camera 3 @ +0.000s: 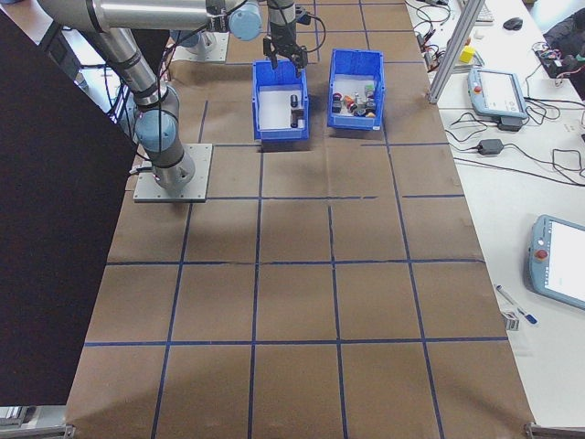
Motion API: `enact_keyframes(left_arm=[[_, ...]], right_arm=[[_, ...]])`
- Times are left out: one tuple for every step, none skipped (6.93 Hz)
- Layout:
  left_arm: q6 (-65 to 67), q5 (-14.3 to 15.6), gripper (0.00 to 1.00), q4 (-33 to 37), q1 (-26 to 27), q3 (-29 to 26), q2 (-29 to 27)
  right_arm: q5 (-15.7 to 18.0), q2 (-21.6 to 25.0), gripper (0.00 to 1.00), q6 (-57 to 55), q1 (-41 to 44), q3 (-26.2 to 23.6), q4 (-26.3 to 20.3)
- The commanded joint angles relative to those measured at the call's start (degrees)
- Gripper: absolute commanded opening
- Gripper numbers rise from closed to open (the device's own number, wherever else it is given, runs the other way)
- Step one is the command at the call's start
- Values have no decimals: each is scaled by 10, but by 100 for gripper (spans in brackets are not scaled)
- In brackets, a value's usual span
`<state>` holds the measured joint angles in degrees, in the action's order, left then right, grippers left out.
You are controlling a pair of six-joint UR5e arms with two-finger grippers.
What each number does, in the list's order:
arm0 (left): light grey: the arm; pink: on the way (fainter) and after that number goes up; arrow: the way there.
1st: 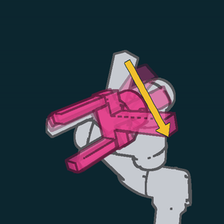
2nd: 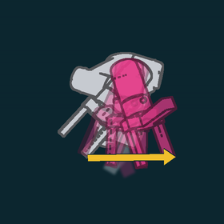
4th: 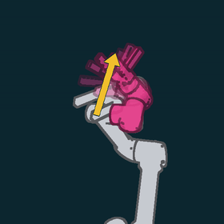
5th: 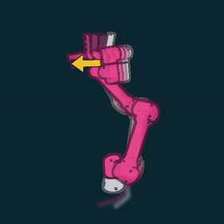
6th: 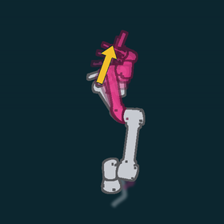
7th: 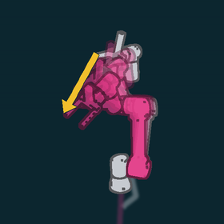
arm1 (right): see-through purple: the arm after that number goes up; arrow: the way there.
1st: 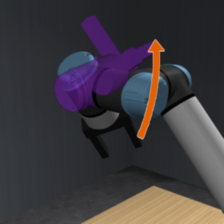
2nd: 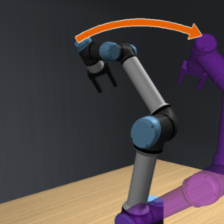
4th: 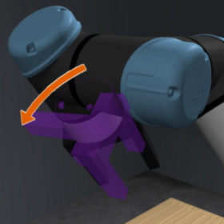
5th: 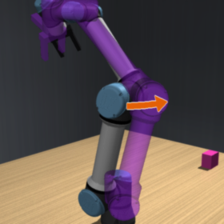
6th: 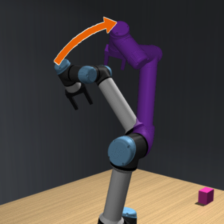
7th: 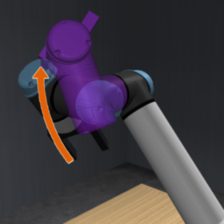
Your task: Place button box in front
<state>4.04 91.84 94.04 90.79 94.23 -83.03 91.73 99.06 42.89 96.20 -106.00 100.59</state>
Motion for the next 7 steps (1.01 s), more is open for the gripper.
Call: enact_keyframes(left_arm=[[0, 0, 99, 0, 0, 0, 0], [0, 0, 99, 0, 0, 0, 1], [0, 0, 99, 0, 0, 0, 1], [0, 0, 99, 0, 0, 0, 1], [0, 0, 99, 0, 0, 0, 2], [0, 0, 99, 0, 0, 0, 2], [0, 0, 99, 0, 0, 0, 2]], right_arm=[[-39, -8, 100, -176, -77, 27, -27], [-39, -10, 100, -279, -83, 50, -36], [-38, -24, 100, -334, -83, 77, -43], [-31, -39, 100, -359, -82, 97, -73], [-31, -56, 100, -374, -83, 116, -82], [-29, -67, 100, -375, -83, 127, -100], [-10, -69, 100, -375, -83, 127, -102]])
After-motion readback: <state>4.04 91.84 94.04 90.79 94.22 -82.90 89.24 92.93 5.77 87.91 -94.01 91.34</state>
